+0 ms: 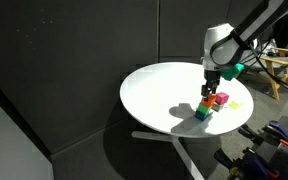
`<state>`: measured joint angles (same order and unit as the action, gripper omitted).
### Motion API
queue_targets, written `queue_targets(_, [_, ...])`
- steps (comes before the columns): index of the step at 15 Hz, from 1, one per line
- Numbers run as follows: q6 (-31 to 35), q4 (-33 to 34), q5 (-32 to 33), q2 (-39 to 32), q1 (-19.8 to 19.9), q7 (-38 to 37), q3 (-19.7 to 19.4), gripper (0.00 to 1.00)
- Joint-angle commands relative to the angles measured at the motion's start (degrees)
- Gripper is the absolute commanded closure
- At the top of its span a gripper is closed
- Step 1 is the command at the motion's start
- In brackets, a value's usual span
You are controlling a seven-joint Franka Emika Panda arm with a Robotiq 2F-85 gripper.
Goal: Pick up the orange block and put it on the green block
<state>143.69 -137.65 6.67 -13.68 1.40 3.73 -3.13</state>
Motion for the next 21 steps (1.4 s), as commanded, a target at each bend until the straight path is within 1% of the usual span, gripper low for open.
queue_targets(1, [-2.1,1.1,0.4,0.0,0.1,-1.0,-0.1,0.00])
queue_targets(10, [-0.7,-1.5,-1.9,3.2,1.7,2.7,0.4,0.00])
queue_targets(18, [0.6,-4.9,-9.7,7.4,3.9,13.7,1.3,0.00])
queue_targets(21, [2.0,-7.4,-11.1,10.0,4.1,16.4,0.9,0.00])
